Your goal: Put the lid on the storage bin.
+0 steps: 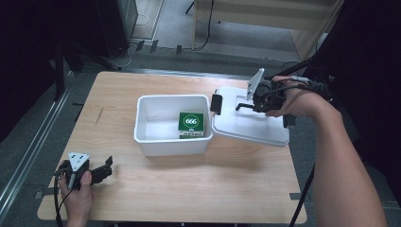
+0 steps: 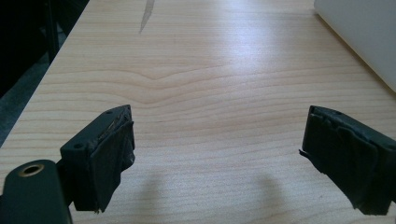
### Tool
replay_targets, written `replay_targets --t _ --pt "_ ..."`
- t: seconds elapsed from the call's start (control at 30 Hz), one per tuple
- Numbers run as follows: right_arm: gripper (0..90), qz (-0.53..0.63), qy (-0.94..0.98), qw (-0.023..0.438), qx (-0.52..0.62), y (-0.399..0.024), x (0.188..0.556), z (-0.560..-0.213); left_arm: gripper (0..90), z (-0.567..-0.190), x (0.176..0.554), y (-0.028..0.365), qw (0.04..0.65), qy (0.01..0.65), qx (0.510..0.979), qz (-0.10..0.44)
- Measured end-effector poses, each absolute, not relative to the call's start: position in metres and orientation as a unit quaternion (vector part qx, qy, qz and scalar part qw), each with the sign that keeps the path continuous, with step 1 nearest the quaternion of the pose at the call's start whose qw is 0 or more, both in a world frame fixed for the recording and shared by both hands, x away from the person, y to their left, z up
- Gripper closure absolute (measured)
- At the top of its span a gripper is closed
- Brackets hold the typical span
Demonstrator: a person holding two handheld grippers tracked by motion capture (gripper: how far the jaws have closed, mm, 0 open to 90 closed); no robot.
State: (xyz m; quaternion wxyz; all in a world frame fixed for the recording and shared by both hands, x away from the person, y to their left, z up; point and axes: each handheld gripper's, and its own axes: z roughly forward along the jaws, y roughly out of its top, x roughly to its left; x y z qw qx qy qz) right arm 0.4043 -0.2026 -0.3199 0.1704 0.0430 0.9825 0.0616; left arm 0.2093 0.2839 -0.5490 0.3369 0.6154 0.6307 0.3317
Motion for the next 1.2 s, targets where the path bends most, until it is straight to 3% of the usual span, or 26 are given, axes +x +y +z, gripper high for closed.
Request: replay_targets --t 0.33,1.2 --pt "85.5 0.076 0.984 0.163 0.015 -0.166 0.4 -0.308 9.5 -0.549 0.21 0.284 0.337 0.631 0.617 0.33" --pt "85.5 0.075 0.988 0.129 -0.032 -0.073 0.405 -0.322 9.5 -0.548 0.211 0.286 0.342 0.635 0.613 0.322"
